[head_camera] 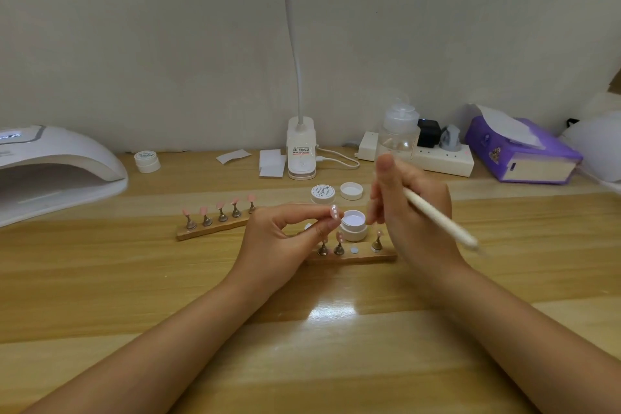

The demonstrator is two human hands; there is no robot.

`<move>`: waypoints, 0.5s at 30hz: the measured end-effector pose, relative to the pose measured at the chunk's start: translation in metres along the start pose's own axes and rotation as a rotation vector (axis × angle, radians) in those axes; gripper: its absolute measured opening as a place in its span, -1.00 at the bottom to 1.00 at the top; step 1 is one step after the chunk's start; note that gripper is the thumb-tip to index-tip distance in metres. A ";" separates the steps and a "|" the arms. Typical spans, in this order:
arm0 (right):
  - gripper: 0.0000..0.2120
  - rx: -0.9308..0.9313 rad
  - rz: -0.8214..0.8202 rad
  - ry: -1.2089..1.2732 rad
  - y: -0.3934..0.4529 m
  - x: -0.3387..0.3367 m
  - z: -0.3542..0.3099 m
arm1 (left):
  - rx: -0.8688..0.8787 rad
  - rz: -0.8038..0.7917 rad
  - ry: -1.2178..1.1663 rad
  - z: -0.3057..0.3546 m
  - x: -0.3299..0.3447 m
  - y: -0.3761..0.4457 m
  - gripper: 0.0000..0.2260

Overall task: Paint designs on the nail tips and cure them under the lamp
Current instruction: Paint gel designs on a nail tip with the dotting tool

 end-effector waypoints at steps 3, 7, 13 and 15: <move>-0.78 -0.226 -0.042 -0.172 -0.003 0.001 -0.005 | -0.003 0.009 -0.028 0.002 0.000 0.000 -0.77; -0.72 -0.363 -0.175 -0.215 -0.012 0.009 -0.012 | -0.014 -0.002 -0.045 0.001 -0.002 0.000 -0.83; -0.70 -0.394 -0.207 -0.211 -0.014 0.012 -0.011 | 0.006 -0.017 -0.053 0.003 -0.002 0.000 -0.83; -0.72 -0.397 -0.204 -0.207 -0.015 0.013 -0.011 | 0.004 -0.019 -0.051 0.003 -0.003 0.001 -0.83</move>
Point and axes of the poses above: each hand's wrist, its own y-axis towards the middle knuckle, its own x-axis out of the palm, z = x × y, the point moved 5 cm from there along y, towards the middle knuckle, and after that the axes turned 8 degrees about z, right-handed, at the moved point
